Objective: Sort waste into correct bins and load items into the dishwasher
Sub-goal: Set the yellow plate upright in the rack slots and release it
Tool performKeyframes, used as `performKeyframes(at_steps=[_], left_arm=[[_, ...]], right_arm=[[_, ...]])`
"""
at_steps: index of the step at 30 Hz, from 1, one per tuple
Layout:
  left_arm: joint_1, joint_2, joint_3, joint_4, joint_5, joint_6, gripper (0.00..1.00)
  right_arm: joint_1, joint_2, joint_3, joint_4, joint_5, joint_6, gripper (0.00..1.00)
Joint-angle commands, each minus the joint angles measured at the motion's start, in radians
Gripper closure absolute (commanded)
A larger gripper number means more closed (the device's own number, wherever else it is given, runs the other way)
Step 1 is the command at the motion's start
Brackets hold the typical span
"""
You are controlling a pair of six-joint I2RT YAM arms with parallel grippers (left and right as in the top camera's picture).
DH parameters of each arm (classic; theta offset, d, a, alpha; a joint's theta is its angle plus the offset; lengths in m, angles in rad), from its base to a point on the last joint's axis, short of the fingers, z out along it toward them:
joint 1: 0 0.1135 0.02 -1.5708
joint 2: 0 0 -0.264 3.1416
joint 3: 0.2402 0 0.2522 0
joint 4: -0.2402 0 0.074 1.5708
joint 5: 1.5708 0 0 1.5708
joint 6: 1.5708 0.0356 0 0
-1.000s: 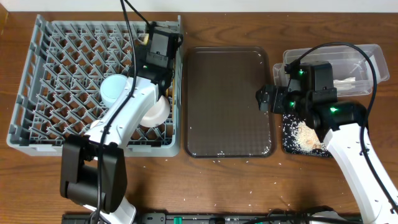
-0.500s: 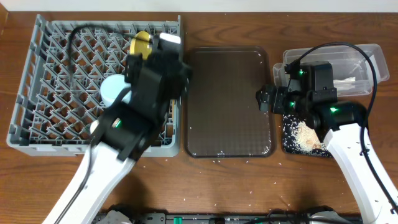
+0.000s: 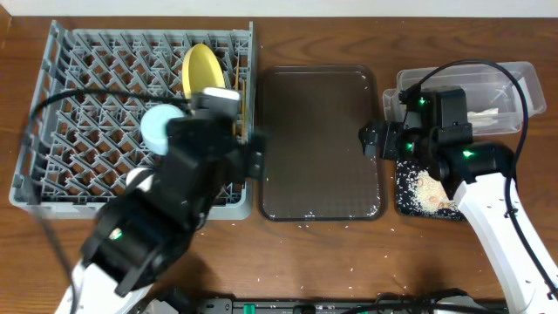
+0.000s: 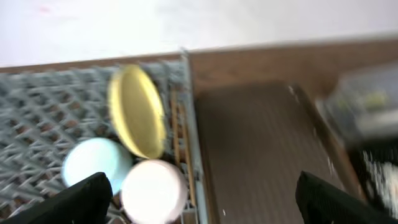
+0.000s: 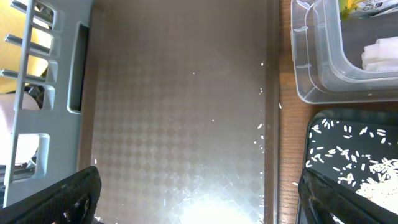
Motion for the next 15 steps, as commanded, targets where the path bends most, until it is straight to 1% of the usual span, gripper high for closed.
performKeyframes(at_steps=[1,2,4,6,8,10,11,13,15], left_arm=[[0.053,-0.117,-0.011,0.031,-0.073,-0.063,0.05],[0.069,-0.14,-0.03,0.052,-0.072,-0.037,0.05],[0.132,-0.214,-0.132,0.146,-0.067,-0.014,0.05],[0.23,-0.317,-0.303,0.301,0.019,0.004,0.05],[0.331,-0.43,-0.507,0.508,0.166,0.043,0.05],[0.397,-0.524,-0.674,0.663,0.253,0.046,0.05],[0.423,-0.598,-0.798,0.762,0.27,0.046,0.05],[0.429,-0.679,-0.916,0.835,0.27,0.046,0.05],[0.429,-0.788,-1.035,0.86,0.266,0.047,0.05]], right_arm=[[0.005,-0.012,0.006,-0.002,0.002,0.01,0.01],[0.005,-0.012,0.006,-0.002,0.002,0.01,0.01],[0.005,-0.012,0.006,-0.001,0.002,0.01,0.01],[0.005,-0.012,0.006,-0.001,0.002,0.01,0.01],[0.005,-0.012,0.006,-0.001,0.002,0.01,0.01],[0.005,-0.012,0.006,-0.001,0.002,0.01,0.01],[0.005,-0.012,0.006,-0.001,0.002,0.01,0.01],[0.005,-0.012,0.006,-0.001,0.002,0.01,0.01],[0.005,-0.012,0.006,-0.001,0.002,0.01,0.01]])
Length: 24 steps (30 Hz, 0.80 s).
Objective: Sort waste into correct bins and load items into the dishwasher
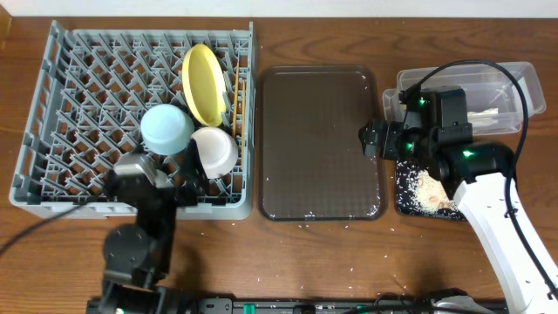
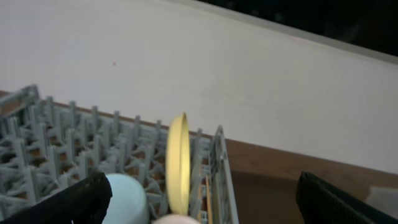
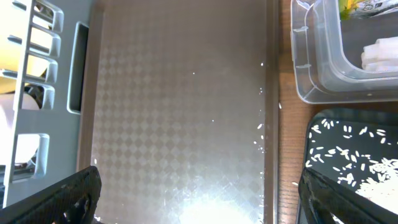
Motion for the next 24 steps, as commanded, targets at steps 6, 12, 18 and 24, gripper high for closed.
performKeyframes(at_steps=[6,12,18,24], left_arm=[[0.006,-0.369,-0.35,0.033,0.047,0.047,0.04],[0.006,-0.367,-0.426,0.03,0.048,0.046,0.04],[0.006,-0.364,-0.426,-0.008,0.048,0.047,0.04],[0.006,-0.354,-0.426,-0.078,0.048,0.047,0.04]], right_arm=[[0.005,-0.011,0.006,0.0,0.003,0.01,0.01],[0.005,-0.011,0.006,0.0,0.003,0.01,0.01],[0.005,-0.011,0.006,0.0,0.003,0.01,0.01],[0.005,-0.011,0.006,0.0,0.003,0.01,0.01]])
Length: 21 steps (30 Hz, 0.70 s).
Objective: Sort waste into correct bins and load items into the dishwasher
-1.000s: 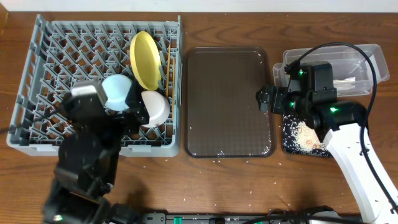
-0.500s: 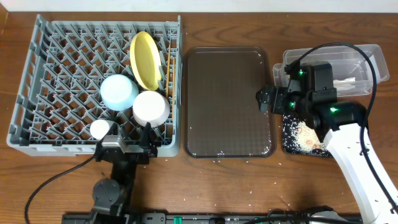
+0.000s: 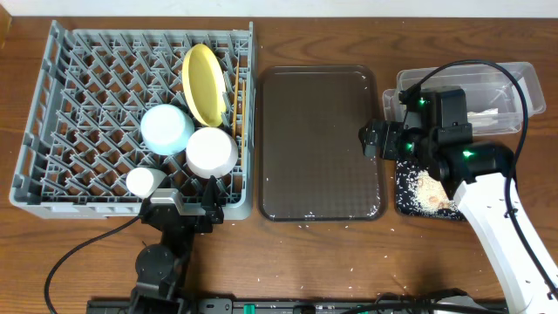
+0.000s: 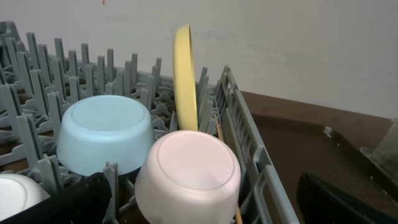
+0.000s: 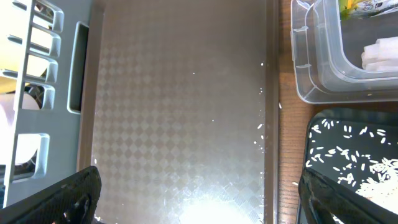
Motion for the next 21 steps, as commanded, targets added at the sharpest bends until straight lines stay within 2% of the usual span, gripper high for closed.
performKeyframes(at_steps=[1,11,13,16,18,21], left_arm=[[0.004,0.006,-0.011,-0.051,-0.006,0.021,0.04],[0.004,0.013,-0.011,-0.051,-0.006,0.021,0.04],[0.004,0.013,-0.011,-0.051,-0.006,0.021,0.04],[0.004,0.013,-0.011,-0.051,-0.006,0.021,0.04],[0.004,0.013,-0.011,-0.051,-0.006,0.021,0.04],[0.004,0.013,-0.011,-0.051,-0.006,0.021,0.04]], right_arm=[[0.005,-0.011,0.006,-0.001,0.002,0.01,0.01],[0.005,-0.011,0.006,-0.001,0.002,0.01,0.01],[0.004,-0.028,0.0,-0.044,0.017,-0.009,0.01],[0.003,-0.122,-0.049,-0.035,0.115,-0.116,0.01],[0.003,-0.243,-0.14,0.053,0.151,-0.296,0.01],[-0.002,-0.388,-0.265,0.119,0.151,-0.454,0.01]])
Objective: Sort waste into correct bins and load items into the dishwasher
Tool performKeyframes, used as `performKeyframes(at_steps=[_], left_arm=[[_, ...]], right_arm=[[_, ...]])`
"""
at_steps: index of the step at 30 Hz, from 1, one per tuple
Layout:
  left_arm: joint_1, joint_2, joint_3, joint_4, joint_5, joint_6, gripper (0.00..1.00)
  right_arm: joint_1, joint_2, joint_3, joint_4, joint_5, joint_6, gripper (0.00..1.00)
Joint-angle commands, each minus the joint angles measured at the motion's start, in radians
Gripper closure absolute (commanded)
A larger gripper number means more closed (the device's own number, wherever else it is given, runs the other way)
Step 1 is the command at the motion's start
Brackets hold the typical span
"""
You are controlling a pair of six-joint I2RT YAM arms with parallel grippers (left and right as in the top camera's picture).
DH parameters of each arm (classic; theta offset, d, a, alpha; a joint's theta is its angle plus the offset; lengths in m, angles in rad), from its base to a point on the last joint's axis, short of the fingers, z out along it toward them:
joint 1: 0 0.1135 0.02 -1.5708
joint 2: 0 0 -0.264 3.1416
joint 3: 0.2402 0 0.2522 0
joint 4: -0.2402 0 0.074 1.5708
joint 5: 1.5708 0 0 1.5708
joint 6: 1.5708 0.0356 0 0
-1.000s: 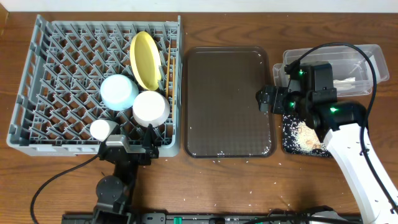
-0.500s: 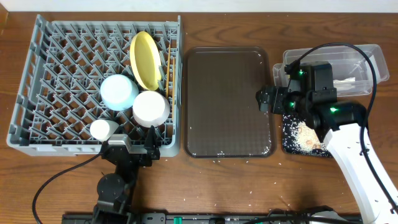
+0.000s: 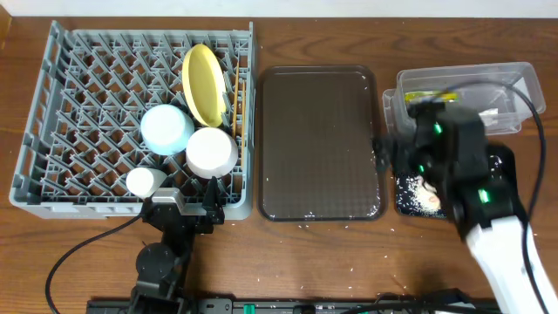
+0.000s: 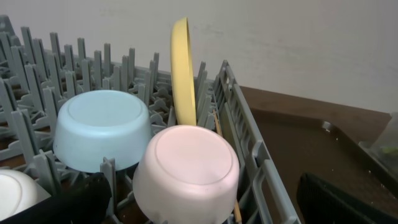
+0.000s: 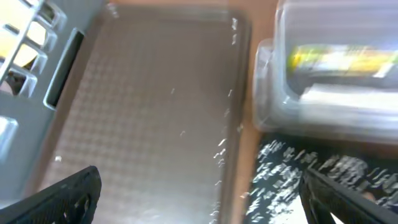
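The grey dish rack (image 3: 87, 202) at the left holds an upright yellow plate (image 3: 202, 83), an upturned light blue bowl (image 3: 167, 128), an upturned white bowl (image 3: 212, 153) and a small white cup (image 3: 145, 181). My left gripper (image 3: 183, 211) sits low at the rack's front edge, open and empty, facing the white bowl (image 4: 186, 171). My right gripper (image 3: 385, 155) hangs open and empty over the right edge of the brown tray (image 3: 318, 139). The tray carries only scattered rice grains. The right wrist view is blurred.
A clear plastic bin (image 3: 506, 83) with a yellow wrapper and white scraps stands at the back right. In front of it lies a black tray (image 3: 408, 199) with loose rice, partly under the right arm. Rice grains lie on the table in front of the brown tray.
My right arm has shifted to the right and toward the front, and its view now takes in more of the clear bin and the black tray. The left arm stays put.
At first my left arm reached over the rack's right front, open, above the bowls. By 1.5 s ago it stood at the rack's front edge, then low at the table's front. The right gripper stayed open over the tray's right edge until its shift now.
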Motion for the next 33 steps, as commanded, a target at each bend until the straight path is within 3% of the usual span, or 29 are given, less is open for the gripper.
performKeyframes(at_steps=[1,10,15,21,33], left_arm=[[0.004,0.0,-0.015,-0.044,-0.017,0.021,0.04],[0.004,0.0,-0.015,-0.044,-0.017,0.021,0.04],[0.004,0.0,-0.015,-0.044,-0.017,0.021,0.04],[0.004,0.0,-0.015,-0.044,-0.017,0.021,0.04],[0.004,0.0,-0.015,-0.044,-0.017,0.021,0.04]], right_arm=[[-0.014,-0.18,-0.151,0.048,0.039,-0.243,0.01],[-0.154,-0.742,-0.559,0.137,0.027,-0.25,0.01],[-0.162,-0.999,-0.77,0.32,0.027,-0.249,0.01],[-0.162,-1.054,-0.881,0.508,0.016,-0.249,0.01],[-0.162,-1.053,-0.884,0.513,0.016,-0.249,0.01]])
